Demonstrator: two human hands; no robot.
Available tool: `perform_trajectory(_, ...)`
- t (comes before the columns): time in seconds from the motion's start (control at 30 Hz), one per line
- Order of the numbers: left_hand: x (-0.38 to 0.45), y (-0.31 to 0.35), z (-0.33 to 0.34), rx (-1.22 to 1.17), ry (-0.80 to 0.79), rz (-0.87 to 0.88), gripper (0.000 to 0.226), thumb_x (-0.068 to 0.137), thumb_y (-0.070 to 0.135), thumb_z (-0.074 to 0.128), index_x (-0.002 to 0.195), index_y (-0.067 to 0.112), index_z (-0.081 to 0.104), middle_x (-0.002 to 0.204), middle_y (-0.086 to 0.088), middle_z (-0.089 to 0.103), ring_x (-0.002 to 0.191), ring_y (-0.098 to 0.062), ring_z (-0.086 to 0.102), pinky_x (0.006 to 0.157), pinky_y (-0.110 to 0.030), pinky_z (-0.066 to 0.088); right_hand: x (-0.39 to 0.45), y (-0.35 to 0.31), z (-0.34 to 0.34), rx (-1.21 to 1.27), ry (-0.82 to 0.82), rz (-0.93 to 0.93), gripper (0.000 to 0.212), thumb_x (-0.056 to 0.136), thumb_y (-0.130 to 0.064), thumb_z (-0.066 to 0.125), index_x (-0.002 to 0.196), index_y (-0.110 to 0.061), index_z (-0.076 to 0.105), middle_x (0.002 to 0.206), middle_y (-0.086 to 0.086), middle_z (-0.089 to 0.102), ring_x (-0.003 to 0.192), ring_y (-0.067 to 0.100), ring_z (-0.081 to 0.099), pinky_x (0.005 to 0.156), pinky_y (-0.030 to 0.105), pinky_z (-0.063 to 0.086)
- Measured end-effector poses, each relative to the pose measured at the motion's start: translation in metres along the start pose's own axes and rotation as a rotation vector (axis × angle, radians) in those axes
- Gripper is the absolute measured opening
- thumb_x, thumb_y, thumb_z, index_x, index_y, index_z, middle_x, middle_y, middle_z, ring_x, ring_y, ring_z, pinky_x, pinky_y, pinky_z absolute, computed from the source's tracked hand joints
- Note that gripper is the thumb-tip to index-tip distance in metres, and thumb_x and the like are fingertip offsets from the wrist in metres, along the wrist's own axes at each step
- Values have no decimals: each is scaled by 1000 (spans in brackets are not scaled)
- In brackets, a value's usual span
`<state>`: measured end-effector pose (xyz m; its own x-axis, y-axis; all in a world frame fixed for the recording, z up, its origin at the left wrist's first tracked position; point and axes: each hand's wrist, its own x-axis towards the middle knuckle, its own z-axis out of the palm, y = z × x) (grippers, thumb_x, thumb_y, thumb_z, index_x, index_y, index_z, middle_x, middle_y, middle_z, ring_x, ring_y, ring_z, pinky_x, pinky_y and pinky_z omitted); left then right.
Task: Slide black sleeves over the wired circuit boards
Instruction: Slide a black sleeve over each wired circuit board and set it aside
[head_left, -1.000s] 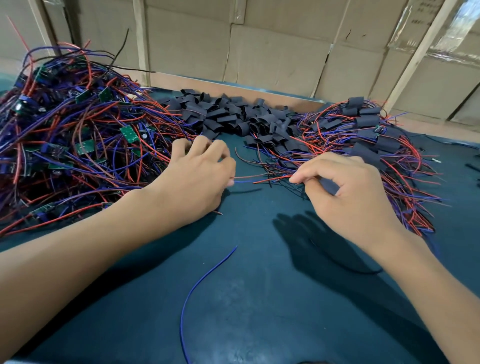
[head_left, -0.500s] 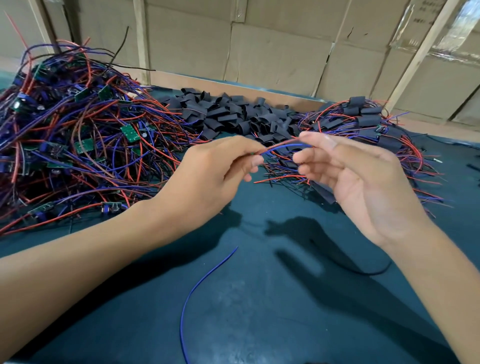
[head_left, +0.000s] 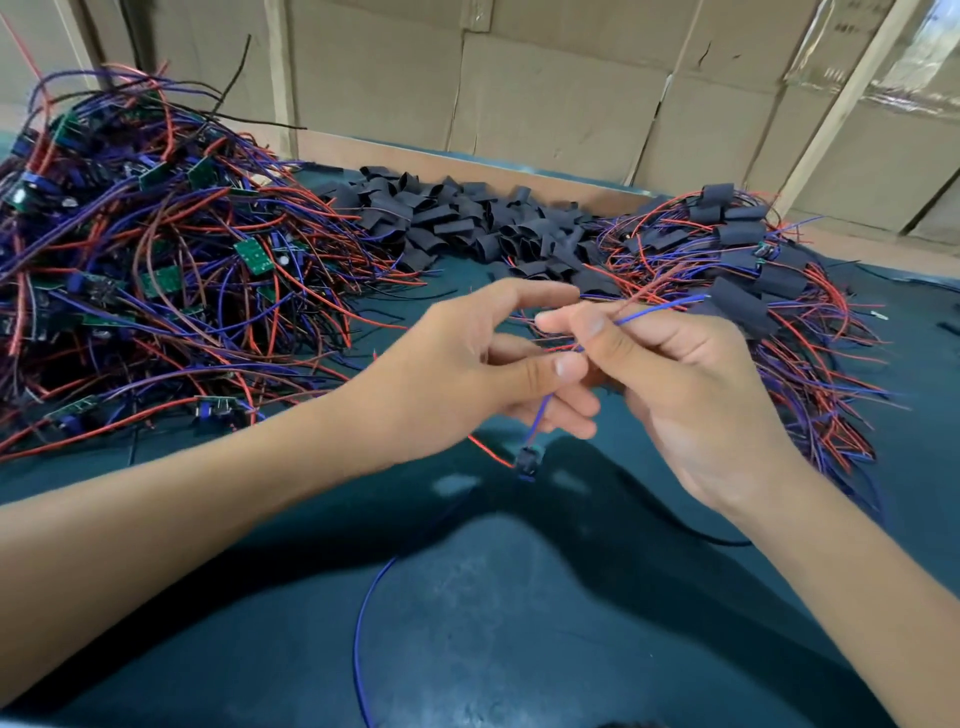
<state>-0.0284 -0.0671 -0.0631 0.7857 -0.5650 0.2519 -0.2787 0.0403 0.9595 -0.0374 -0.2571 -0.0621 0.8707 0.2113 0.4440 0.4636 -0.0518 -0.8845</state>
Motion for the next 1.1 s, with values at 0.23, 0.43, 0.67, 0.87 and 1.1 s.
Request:
perform_trajectory(0.23, 74, 14, -52, 732, 206, 138, 18, 99, 25, 61, 103, 14, 74, 94, -2, 76, 89, -26, 71, 84, -38, 57, 6, 2, -5, 425, 201, 206, 35, 106, -20, 42, 76, -7, 56, 78, 11, 65, 67, 25, 64, 63, 37, 57)
perform_trajectory(0.43, 161, -30, -103, 1658, -196, -128, 33, 89, 10, 49, 120, 10, 60, 125, -16, 62, 110, -36, 61, 93, -48, 52, 11, 14, -17, 192, 340, 281, 42, 111, -32, 33, 103, -5, 65, 48, -4, 25, 36, 10, 20, 52, 33, 23)
perform_trajectory(0.67, 181, -45, -106, 1676, -290, -132, 17, 91, 16, 59, 107, 15, 66, 98, -9, 67, 92, -35, 63, 81, -53, 56, 11, 15, -15, 237, 368, 363, 44, 110, -36, 33, 95, -10, 66, 50, -8, 21, 37, 7, 15, 51, 30, 14)
perform_trajectory(0.87, 190, -30, -104, 1554, -324, -325, 41, 88, 37, 74, 123, 17, 69, 116, -5, 70, 96, -28, 61, 85, -38, 51, 9, 13, -13, 179, 363, 350, 34, 108, -30, 48, 99, -8, 73, 62, -1, 15, 45, 12, 17, 44, 23, 26)
perform_trajectory(1.1, 169, -15, -98, 1373, -131, -283, 27, 88, 35, 75, 89, 9, 69, 90, -8, 71, 90, -31, 64, 76, -34, 50, 7, 11, -12, 94, 331, 322, 34, 99, -38, 63, 75, -17, 75, 50, -7, 22, 44, 13, 18, 43, 21, 25)
